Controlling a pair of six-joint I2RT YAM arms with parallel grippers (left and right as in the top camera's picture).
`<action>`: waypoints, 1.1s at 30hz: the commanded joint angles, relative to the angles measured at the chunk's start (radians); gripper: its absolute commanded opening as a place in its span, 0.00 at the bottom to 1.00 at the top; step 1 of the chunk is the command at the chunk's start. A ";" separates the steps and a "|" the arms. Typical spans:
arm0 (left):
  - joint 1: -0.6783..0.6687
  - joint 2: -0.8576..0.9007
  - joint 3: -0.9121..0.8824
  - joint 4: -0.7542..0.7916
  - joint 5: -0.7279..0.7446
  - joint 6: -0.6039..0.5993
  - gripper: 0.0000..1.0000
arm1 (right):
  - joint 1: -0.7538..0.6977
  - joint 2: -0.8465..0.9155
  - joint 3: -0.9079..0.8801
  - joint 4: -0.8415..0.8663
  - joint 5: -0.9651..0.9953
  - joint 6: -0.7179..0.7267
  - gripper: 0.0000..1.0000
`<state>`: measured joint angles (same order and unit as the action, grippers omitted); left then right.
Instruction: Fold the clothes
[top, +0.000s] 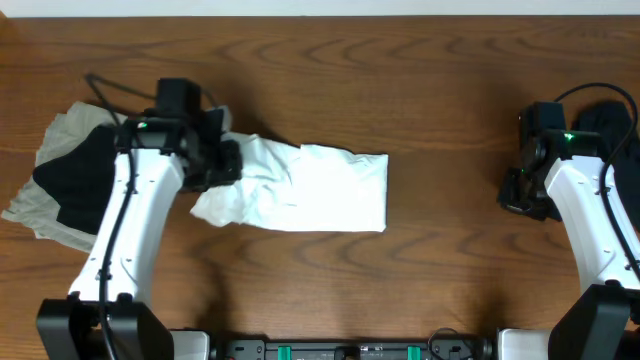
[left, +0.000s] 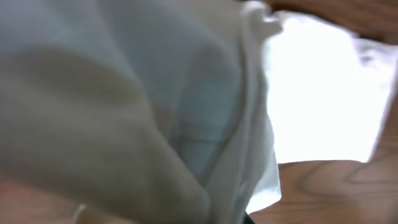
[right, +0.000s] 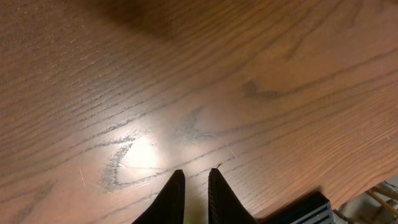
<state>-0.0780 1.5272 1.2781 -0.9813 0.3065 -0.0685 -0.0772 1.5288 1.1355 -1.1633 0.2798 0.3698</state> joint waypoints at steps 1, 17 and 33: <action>-0.091 -0.012 0.066 0.000 -0.022 -0.044 0.06 | -0.005 -0.020 -0.004 -0.004 -0.016 -0.017 0.12; -0.546 0.048 0.083 0.225 -0.255 -0.106 0.06 | -0.005 -0.020 -0.004 0.004 -0.082 -0.027 0.10; -0.735 0.265 0.083 0.344 -0.256 -0.121 0.07 | -0.005 -0.020 -0.004 0.019 -0.106 -0.039 0.10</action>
<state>-0.7910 1.7985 1.3415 -0.6449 0.0631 -0.1833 -0.0772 1.5284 1.1351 -1.1465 0.1787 0.3470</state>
